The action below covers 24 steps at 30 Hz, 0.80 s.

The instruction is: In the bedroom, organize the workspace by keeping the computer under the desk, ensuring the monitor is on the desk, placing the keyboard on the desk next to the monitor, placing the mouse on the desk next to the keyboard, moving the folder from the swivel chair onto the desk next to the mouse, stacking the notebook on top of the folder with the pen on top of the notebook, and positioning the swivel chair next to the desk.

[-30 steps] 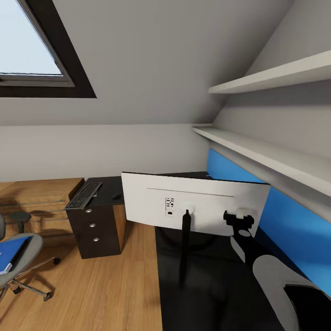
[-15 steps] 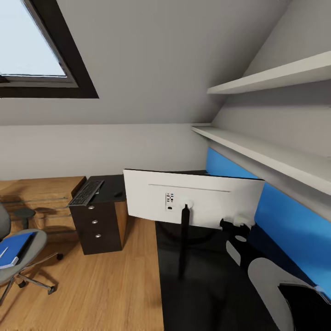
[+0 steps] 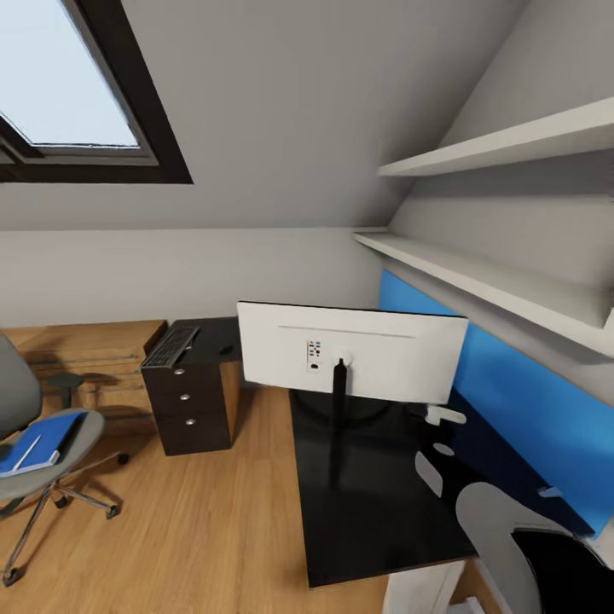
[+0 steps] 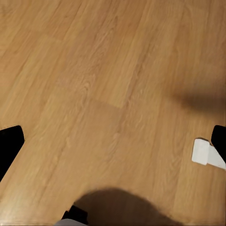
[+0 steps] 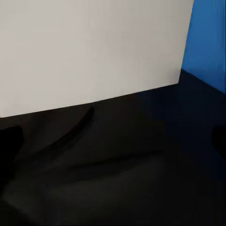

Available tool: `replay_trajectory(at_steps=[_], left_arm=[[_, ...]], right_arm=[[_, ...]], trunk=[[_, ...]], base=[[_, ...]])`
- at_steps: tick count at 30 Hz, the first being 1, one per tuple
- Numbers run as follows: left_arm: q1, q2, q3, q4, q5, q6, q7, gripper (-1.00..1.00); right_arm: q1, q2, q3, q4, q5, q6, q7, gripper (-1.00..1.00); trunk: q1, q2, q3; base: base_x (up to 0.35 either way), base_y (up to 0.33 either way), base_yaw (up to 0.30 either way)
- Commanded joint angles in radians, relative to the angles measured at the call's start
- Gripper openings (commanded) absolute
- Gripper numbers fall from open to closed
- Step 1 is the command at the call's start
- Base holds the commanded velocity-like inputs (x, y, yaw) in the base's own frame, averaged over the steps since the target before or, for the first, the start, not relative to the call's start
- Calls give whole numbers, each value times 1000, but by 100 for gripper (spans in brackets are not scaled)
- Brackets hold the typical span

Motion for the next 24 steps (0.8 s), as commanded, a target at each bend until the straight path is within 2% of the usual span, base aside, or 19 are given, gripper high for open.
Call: replay_trajectory(at_steps=[1, 12, 18, 24], left_arm=[[-1, 0, 2, 1, 8, -2, -7, 100], [-1, 0, 2, 1, 8, -2, -7, 100], [-1, 0, 1, 1, 8, -2, -7, 100], [-1, 0, 1, 1, 8, -2, -7, 100]], right_arm=[[-1, 0, -2, 2, -9, -11, 4, 100], [5, 7, 2, 30, -5, -34, 16, 100], [6, 31, 2, 41, 6, -40, 18, 100], [6, 55, 4, 56, 46, -44, 18, 100]], trunk=[[0, -2, -2], [0, -2, -2], [0, -2, -2], [0, -2, -2]], base=[[-324, 0, 0], [-319, 52, 0], [-284, 205, 0], [-212, 253, 0]])
